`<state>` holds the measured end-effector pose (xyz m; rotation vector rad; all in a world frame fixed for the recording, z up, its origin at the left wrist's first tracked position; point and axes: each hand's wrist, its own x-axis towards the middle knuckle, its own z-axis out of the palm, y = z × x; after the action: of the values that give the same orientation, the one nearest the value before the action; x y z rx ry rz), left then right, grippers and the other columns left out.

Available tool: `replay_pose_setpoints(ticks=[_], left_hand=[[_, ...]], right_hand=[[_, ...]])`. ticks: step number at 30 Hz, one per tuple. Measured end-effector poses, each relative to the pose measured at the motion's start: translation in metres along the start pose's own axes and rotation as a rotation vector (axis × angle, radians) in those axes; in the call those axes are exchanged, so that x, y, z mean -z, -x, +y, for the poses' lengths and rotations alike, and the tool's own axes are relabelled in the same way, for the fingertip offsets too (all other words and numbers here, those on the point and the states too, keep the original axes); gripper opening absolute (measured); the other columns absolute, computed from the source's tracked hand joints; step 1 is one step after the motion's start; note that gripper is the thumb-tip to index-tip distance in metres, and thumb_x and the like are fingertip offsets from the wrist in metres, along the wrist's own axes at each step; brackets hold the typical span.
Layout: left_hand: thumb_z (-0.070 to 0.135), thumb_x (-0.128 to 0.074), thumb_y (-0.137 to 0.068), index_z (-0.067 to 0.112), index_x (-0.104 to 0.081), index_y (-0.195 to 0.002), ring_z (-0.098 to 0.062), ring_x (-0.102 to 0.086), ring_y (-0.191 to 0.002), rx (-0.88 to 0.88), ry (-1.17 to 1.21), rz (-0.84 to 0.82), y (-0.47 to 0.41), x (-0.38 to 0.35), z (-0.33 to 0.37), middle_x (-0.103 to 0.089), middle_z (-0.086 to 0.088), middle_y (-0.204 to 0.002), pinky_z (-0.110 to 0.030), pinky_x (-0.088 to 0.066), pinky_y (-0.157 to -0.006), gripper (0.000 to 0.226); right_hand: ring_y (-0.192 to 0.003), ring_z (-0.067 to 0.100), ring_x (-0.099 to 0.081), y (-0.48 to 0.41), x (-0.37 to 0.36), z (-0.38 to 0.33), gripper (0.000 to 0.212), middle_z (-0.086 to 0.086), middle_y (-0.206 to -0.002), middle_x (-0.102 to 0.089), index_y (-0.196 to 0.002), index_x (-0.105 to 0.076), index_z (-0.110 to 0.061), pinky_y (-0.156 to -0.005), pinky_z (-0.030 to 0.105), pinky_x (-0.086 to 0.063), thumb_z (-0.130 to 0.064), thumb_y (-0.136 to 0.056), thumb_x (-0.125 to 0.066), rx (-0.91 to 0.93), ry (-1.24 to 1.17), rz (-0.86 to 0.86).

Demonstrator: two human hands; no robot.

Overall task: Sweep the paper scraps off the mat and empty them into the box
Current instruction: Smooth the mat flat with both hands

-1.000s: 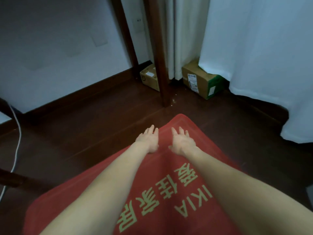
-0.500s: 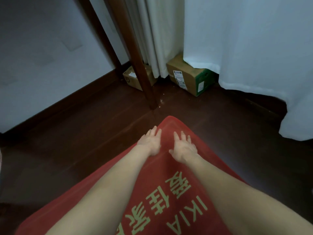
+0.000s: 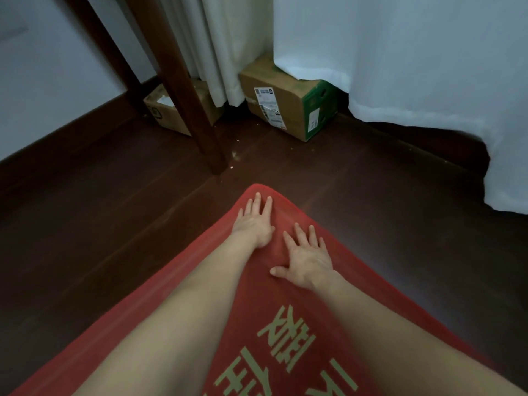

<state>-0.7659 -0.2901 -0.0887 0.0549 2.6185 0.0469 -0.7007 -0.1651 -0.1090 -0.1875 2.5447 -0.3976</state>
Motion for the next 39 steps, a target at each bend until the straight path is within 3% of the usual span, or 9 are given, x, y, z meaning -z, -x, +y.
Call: replay_pose_setpoints(ticks=[5,16,20,23,28,33,39], left_hand=[[0.063,-0.022,-0.095,0.038,0.017,-0.149,-0.023,0.025,-0.145,0.012,0.02,-0.079,-0.031,-0.024,-0.003,0.032,-0.003,-0.156,-0.048,0.01,-0.119,0.072],[0.054,-0.024,-0.098,0.026,0.011,-0.153,-0.022,0.022,-0.146,-0.098,0.016,0.006,-0.039,-0.03,-0.012,0.024,0.005,-0.158,-0.045,0.01,-0.12,0.07],[0.051,-0.032,-0.098,0.022,0.01,-0.153,-0.02,0.015,-0.148,-0.15,0.002,-0.008,-0.049,-0.008,-0.013,0.021,0.002,-0.16,-0.042,0.004,-0.121,0.075],[0.052,-0.024,-0.099,0.024,0.012,-0.153,-0.019,0.018,-0.147,-0.169,-0.014,0.04,-0.051,-0.018,-0.014,0.022,0.002,-0.159,-0.042,0.007,-0.121,0.07],[0.05,-0.023,-0.1,0.026,0.014,-0.152,-0.021,0.021,-0.147,-0.134,-0.04,-0.033,-0.05,-0.021,-0.013,0.026,0.001,-0.158,-0.043,0.008,-0.12,0.069],[0.043,-0.025,-0.102,0.026,0.0,-0.154,-0.016,0.013,-0.148,-0.399,-0.004,0.051,-0.039,-0.021,0.019,0.012,0.006,-0.161,-0.039,0.006,-0.12,0.06],[0.046,-0.021,-0.102,0.023,0.001,-0.154,-0.014,0.017,-0.148,-0.37,0.022,-0.042,-0.04,-0.026,0.019,0.016,0.003,-0.161,-0.038,0.009,-0.12,0.061]], right_hand=[[-0.149,0.036,0.018,-0.008,-0.024,-0.008,0.103,0.007,-0.165,0.008,-0.157,0.003,-0.021,-0.119,0.054,0.008,-0.077,-0.082,-0.042,-0.048,0.043,0.143],[-0.144,0.041,0.027,-0.013,-0.029,-0.011,0.1,0.011,-0.16,0.026,-0.152,0.02,-0.017,-0.116,0.059,0.012,-0.08,-0.086,-0.019,-0.069,0.186,0.077],[-0.145,0.041,0.026,-0.013,-0.026,-0.014,0.1,0.011,-0.16,0.027,-0.152,0.02,-0.016,-0.117,0.059,0.012,-0.08,-0.085,-0.018,-0.089,0.219,0.054],[-0.145,0.041,0.026,-0.014,-0.029,-0.014,0.1,0.011,-0.16,0.026,-0.153,0.019,-0.017,-0.116,0.058,0.012,-0.081,-0.085,-0.017,-0.084,0.226,0.062],[-0.145,0.04,0.027,-0.013,-0.03,-0.013,0.1,0.011,-0.16,0.027,-0.152,0.02,-0.017,-0.117,0.058,0.012,-0.081,-0.085,-0.017,-0.085,0.231,0.036],[-0.144,0.04,0.028,-0.015,-0.028,-0.013,0.099,0.013,-0.161,0.024,-0.154,0.016,-0.015,-0.116,0.059,0.015,-0.08,-0.085,-0.015,-0.084,0.242,0.028],[-0.144,0.039,0.028,-0.013,-0.027,-0.011,0.099,0.014,-0.161,0.023,-0.154,0.016,-0.017,-0.117,0.057,0.014,-0.08,-0.085,-0.017,-0.081,0.236,-0.018]])
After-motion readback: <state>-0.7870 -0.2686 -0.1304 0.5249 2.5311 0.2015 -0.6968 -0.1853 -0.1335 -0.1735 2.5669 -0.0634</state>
